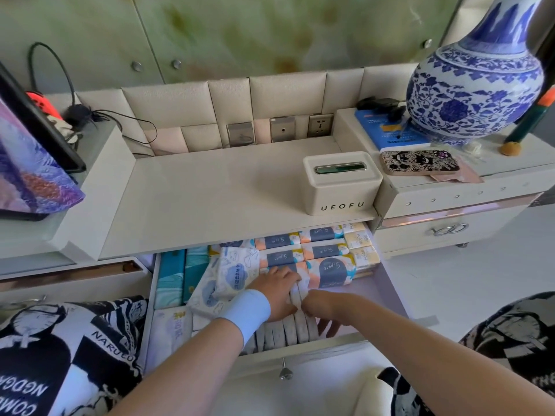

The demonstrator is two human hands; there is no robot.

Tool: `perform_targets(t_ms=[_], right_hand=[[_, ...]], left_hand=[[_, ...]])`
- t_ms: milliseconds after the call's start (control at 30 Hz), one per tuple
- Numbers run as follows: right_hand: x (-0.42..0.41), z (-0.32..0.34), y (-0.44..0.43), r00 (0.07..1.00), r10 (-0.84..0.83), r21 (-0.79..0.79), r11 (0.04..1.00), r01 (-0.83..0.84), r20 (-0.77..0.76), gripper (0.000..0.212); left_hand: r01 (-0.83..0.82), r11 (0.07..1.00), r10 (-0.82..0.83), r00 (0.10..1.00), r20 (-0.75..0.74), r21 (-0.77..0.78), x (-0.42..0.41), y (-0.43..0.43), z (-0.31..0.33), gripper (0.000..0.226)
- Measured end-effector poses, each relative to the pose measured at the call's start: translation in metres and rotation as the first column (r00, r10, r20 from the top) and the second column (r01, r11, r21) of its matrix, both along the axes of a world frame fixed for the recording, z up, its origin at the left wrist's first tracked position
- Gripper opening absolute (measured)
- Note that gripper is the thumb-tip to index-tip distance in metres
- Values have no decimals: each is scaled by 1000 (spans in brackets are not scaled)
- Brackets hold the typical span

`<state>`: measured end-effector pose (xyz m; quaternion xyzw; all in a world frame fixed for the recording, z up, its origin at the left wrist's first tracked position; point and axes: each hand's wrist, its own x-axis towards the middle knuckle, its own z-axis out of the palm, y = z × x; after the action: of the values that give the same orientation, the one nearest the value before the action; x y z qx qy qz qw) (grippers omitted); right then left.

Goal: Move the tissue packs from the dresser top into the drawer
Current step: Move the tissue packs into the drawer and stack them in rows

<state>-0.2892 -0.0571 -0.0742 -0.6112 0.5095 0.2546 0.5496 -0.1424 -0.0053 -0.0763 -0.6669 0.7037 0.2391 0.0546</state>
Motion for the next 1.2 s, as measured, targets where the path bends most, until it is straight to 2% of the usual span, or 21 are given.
perform_targets(t_ms=[167,233,333,433,467,533,600,633,700,767,800,867,900,967,1033,1133,1200], right_hand=[[7,-5,10,991,137,-130,982,-135,7,33],[10,-6,6,997,79,-157,984,-82,-21,32],[12,-5,2,1000,-12,-206,978,14,11,36],[10,0,4,994,107,-166,981,-102,19,41],[10,3,3,983,178,-186,966,-182,-35,40],[15,10,-3,927,303,-348,864,-365,-221,34],[23,20,-6,904,276,-553,720,-420,-327,27],[27,23,-7,921,241,-631,673,-386,-306,26],[35,29,-9,958,217,-688,668,-285,-186,27],[44,31,-9,977,208,-656,733,-181,-37,30],[49,31,-8,981,186,-628,770,-116,47,30],[58,30,-4,971,102,-552,833,35,216,31],[63,29,-2,959,50,-501,859,100,277,33],[71,30,3,943,-26,-408,897,168,331,42],[75,27,6,937,-59,-341,922,184,345,51],[76,23,9,927,-95,-284,936,207,362,52],[76,23,10,923,-101,-260,943,208,372,49]], left_hand=[[47,997,-51,997,65,57,3,9,-4,86],[40,997,-44,997,67,70,4,10,-4,88],[37,998,-41,996,78,55,7,12,-1,85],[44,999,-42,996,82,-20,13,12,5,69],[21,998,-16,997,73,-63,16,12,8,63],[-72,982,86,994,72,-173,26,10,16,52],[-191,948,223,969,106,-254,38,10,24,48],[-259,929,300,945,130,-265,44,11,26,48],[-425,873,468,868,165,-239,57,17,28,49],[-611,776,630,765,135,-156,66,23,28,54],[-695,713,701,709,74,-96,71,25,27,60],[-792,609,793,605,-73,38,76,27,29,66],[-805,588,808,579,-108,80,77,27,32,59],[-800,587,809,578,-105,127,79,29,39,32],[-766,622,781,621,-64,162,80,30,43,5],[-723,656,754,641,-143,216,76,31,42,11],[-715,661,749,606,-267,228,73,28,40,20]])
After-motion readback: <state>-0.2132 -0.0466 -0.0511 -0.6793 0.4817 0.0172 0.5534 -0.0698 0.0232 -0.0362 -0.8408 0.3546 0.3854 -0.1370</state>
